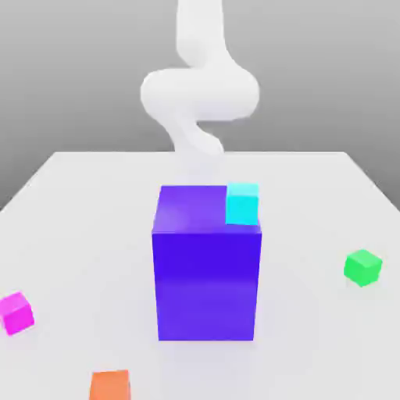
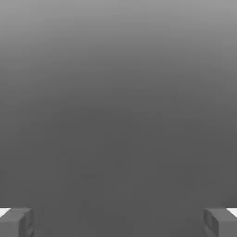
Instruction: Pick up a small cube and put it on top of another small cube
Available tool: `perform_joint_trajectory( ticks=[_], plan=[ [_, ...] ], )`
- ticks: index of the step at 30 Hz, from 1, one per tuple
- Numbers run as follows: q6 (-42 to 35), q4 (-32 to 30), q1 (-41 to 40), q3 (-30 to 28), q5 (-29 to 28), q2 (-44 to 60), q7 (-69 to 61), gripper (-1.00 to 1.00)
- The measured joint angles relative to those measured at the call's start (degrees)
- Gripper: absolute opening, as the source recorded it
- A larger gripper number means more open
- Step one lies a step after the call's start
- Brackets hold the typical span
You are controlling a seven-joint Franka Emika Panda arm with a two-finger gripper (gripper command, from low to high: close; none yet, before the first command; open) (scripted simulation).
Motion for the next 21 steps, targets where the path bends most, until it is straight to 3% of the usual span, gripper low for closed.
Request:
perform_joint_trajectory(
  ticks=[12, 21],
  plan=[
    [10.4, -4.4, -8.1, -10.3, 0.7, 25.0, 0.5, 0.00],
    [17.9, -7.6, -16.5, -16.6, 7.0, 44.1, -3.3, 0.00]
  ],
)
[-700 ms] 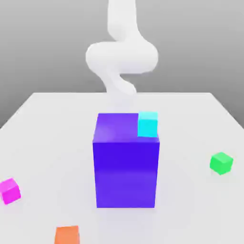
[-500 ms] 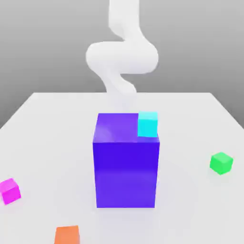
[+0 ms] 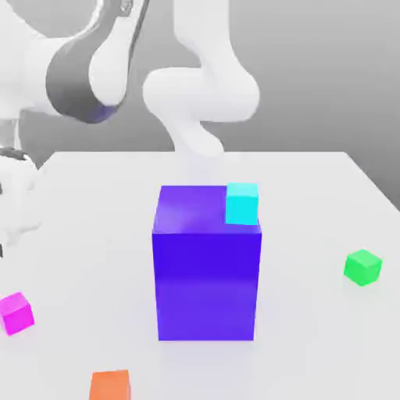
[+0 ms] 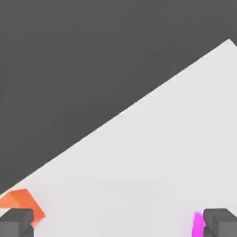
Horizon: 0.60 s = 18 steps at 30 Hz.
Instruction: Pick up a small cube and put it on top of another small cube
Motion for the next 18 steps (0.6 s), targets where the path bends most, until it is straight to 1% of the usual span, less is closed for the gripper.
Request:
perform_joint_trajectory(
  ticks=[5, 9, 10, 16, 18],
  plan=[
    [4.2, -1.4, -5.0, -0.3, 5.3, 10.9, -3.5, 0.00],
    [9.8, 0.0, -9.3, 4.1, 10.7, 19.2, -7.4, 0.00],
    [11.3, 0.5, -10.4, 5.4, 11.9, 21.2, -8.4, -1.00],
    [12.0, 0.8, -10.9, 6.1, 12.5, 22.2, -8.8, -1.00],
    [10.7, 0.3, -10.0, 4.9, 11.4, 20.4, -7.9, -1.00]
  ],
)
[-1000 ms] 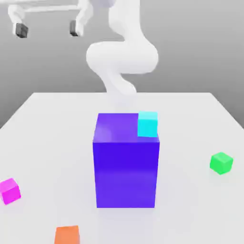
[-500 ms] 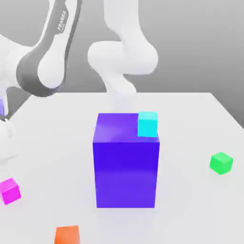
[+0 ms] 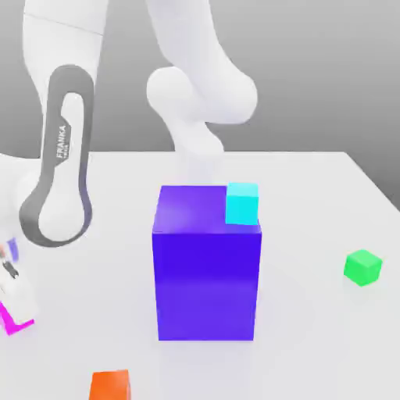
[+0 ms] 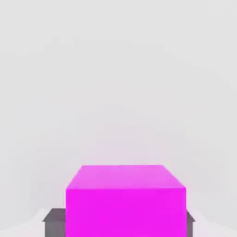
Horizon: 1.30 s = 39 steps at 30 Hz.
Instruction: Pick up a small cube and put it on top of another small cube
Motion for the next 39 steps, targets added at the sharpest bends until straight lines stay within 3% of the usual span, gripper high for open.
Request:
perform_joint_trajectory(
  ticks=[5, 18, 24, 36, 39],
  plan=[
    [-5.7, -1.1, 3.7, -3.1, -6.1, -8.3, 3.5, -1.00],
    [-7.6, -5.6, 19.2, 20.2, -6.2, -17.8, -21.6, -1.00],
    [-8.5, -8.4, 33.4, 29.3, -5.9, -22.0, -35.5, -1.00],
    [-9.6, -14.1, 59.5, 40.0, -10.7, -28.1, -57.9, -1.00],
    [-9.5, -16.2, 60.6, 41.0, -13.6, -27.9, -58.8, -1.00]
  ],
)
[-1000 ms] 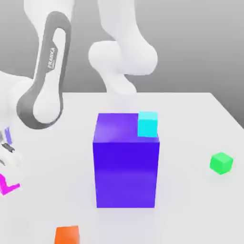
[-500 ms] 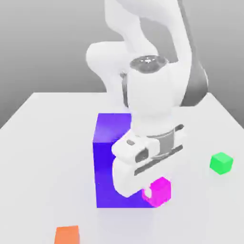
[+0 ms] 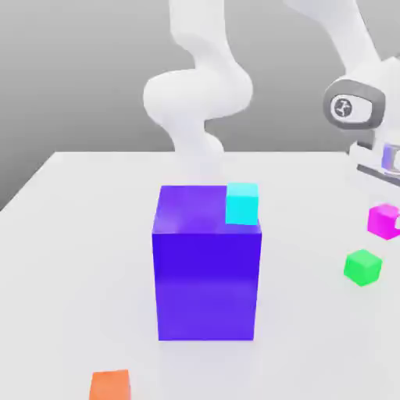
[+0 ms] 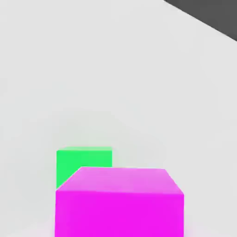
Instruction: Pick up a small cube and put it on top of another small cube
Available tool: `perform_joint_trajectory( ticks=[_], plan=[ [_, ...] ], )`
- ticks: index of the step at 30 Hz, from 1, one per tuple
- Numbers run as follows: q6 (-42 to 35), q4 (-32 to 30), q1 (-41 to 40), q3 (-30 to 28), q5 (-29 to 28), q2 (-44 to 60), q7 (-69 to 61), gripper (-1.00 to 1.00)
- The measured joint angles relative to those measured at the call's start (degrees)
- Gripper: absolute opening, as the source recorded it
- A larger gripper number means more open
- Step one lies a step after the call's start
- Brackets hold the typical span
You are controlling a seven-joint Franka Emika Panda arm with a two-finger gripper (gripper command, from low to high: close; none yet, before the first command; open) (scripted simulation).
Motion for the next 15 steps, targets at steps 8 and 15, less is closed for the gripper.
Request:
perform_joint_trajectory(
  ticks=[8, 15],
  plan=[
    [5.6, 0.3, -0.9, -1.2, -9.1, 6.8, 6.2, -1.00],
    [10.9, 0.3, 1.4, -5.0, -17.6, 13.2, 12.2, 1.00]
  ],
)
